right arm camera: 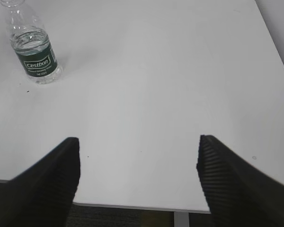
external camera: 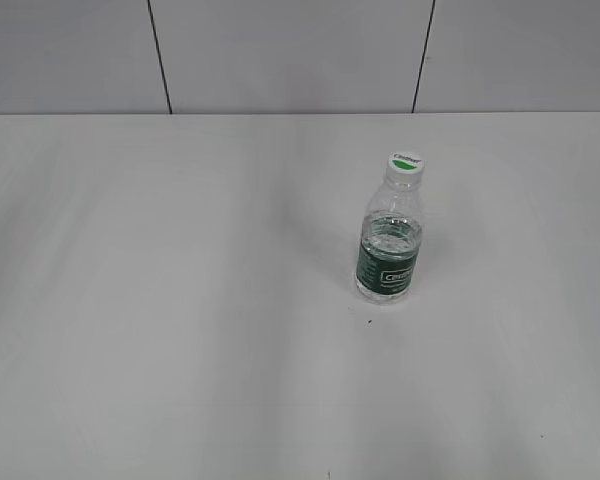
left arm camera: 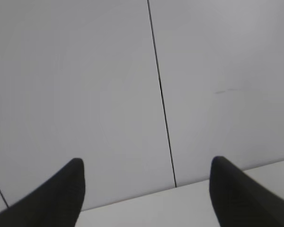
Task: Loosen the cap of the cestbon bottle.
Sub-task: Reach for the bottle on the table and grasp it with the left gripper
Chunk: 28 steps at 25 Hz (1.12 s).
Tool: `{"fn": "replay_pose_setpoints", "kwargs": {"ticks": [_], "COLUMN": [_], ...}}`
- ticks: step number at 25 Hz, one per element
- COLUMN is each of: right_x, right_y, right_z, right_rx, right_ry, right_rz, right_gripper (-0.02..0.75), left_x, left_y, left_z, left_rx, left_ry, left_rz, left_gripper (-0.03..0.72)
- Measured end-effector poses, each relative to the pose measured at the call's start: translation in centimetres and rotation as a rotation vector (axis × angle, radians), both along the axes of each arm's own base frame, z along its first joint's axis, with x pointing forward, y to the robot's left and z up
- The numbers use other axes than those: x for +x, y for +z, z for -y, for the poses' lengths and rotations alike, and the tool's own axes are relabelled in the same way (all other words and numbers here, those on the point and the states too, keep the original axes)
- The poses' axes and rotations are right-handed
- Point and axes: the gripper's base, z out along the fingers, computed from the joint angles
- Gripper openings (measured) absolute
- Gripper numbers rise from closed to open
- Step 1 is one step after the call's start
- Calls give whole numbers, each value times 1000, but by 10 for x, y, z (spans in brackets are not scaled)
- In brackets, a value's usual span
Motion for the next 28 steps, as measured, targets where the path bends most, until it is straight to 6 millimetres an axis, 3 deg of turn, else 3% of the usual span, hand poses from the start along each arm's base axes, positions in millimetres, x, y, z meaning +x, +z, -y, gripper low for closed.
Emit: {"fn": "replay_pose_setpoints", "kwargs": {"ticks": [5,10,14,20,28], "right_x": [0,0,0,0,0], "right_y": [0,0,0,0,0], "right_z": [0,0,0,0,0], "right_rx": [0,0,0,0,0], "right_ry": [0,0,0,0,0], "right_rz": [0,0,0,0,0], "right_gripper": [588,588,588,588,588], "left_x": [48,84,99,100,76], "left_y": [-32,-91,-135,-168,-207], "left_z": [17,60,89,119,128], "left_rx": [-11,67,83,28,-157], "left_ry": [-56,-205,-296,-513,-682], "left_rz": [-32,-181,-255,-221,-191], "left_gripper": [496,496,496,496,496]}}
